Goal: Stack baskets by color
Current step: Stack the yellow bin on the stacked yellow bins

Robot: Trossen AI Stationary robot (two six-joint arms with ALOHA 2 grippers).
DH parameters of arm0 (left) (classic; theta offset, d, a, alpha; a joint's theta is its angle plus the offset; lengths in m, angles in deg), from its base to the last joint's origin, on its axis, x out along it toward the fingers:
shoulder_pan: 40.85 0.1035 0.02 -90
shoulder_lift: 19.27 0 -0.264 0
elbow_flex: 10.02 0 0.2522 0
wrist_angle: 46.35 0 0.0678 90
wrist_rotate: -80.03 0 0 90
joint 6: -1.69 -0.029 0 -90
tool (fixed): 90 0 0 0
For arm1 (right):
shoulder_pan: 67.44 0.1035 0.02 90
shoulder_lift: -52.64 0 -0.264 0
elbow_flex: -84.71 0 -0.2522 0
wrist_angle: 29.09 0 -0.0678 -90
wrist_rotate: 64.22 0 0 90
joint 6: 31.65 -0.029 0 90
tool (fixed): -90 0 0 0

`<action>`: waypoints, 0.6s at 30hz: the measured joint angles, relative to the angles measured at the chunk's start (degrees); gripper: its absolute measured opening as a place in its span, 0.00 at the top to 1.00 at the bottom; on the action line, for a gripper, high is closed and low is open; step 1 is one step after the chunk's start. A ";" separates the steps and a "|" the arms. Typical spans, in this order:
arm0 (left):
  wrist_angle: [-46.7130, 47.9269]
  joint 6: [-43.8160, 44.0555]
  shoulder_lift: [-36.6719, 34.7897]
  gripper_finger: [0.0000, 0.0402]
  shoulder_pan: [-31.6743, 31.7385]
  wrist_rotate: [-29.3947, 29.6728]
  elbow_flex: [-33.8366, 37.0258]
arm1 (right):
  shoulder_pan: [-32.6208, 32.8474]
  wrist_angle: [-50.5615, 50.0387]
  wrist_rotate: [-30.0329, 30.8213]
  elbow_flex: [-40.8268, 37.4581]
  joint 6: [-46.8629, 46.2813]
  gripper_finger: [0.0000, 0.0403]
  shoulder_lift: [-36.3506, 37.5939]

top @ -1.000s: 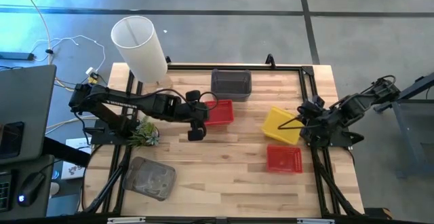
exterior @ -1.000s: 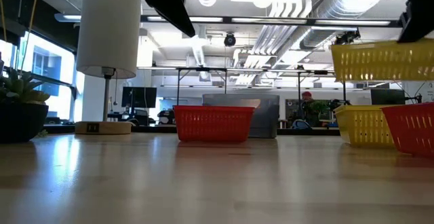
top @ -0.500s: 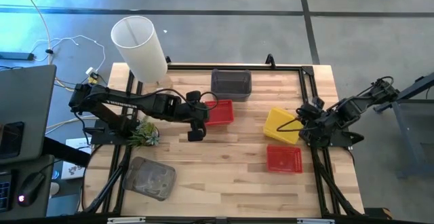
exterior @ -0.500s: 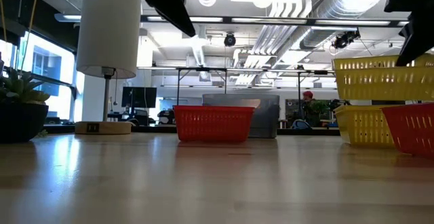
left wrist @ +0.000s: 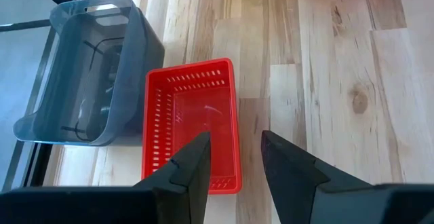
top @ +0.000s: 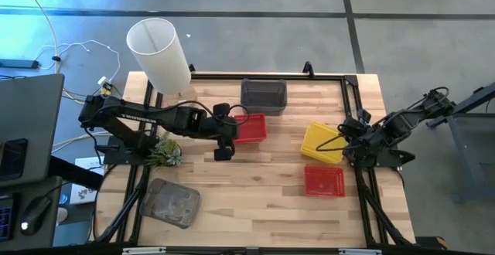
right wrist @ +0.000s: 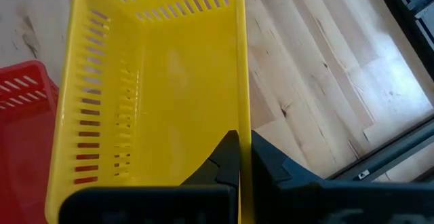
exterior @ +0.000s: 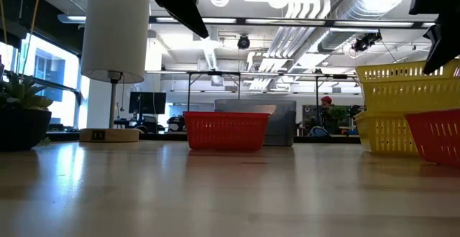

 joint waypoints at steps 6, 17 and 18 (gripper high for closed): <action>0.00 0.00 0.01 0.71 0.00 0.00 0.00 | 0.00 0.47 -0.14 0.00 0.11 1.00 -0.07; 0.00 0.00 0.02 0.71 0.00 -0.16 -0.02 | 0.00 1.20 -0.57 0.02 0.13 1.00 -3.44; 0.02 0.00 0.00 0.71 0.00 -0.17 0.00 | 0.00 1.25 -0.58 0.02 0.13 1.00 -3.94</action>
